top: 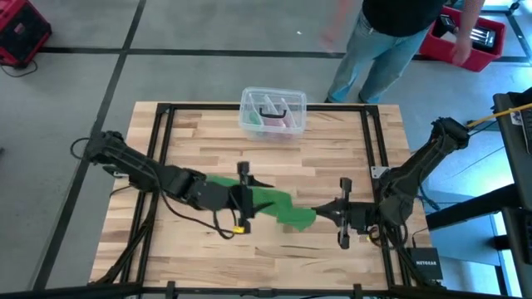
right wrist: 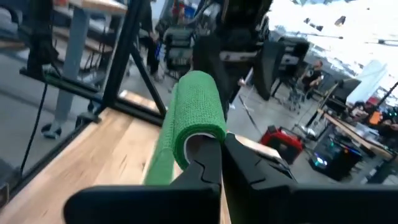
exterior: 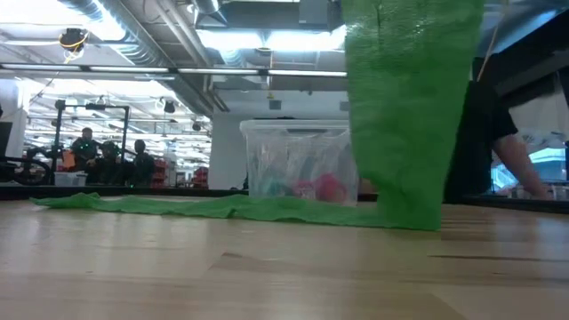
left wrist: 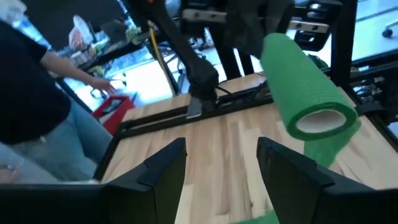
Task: Roll bandage
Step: Roll the green bandage
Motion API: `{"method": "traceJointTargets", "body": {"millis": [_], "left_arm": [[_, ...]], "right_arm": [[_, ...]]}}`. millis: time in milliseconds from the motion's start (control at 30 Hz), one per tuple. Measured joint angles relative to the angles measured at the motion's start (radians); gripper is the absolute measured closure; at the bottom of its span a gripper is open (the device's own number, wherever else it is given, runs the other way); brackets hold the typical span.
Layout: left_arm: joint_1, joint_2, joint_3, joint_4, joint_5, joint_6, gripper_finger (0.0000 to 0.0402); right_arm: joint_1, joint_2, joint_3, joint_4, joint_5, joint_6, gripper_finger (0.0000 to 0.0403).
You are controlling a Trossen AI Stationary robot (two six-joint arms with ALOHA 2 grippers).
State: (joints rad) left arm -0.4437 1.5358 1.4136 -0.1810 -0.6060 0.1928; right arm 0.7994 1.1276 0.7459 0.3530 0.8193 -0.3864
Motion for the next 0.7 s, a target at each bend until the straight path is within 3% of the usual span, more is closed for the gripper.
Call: {"method": "traceJointTargets", "body": {"millis": [300,700], "left_arm": [[-0.013,0.052,0.0,0.123,0.0,0.086,0.021],[-0.053,0.024,0.0,0.107,-0.023,0.104,0.021]], "right_arm": [[-0.008,0.001,-0.03,0.07,-0.03,-0.01,0.0402],[-0.008,-0.007,-0.029,0.117,-0.017,-0.04,0.0402]]}}
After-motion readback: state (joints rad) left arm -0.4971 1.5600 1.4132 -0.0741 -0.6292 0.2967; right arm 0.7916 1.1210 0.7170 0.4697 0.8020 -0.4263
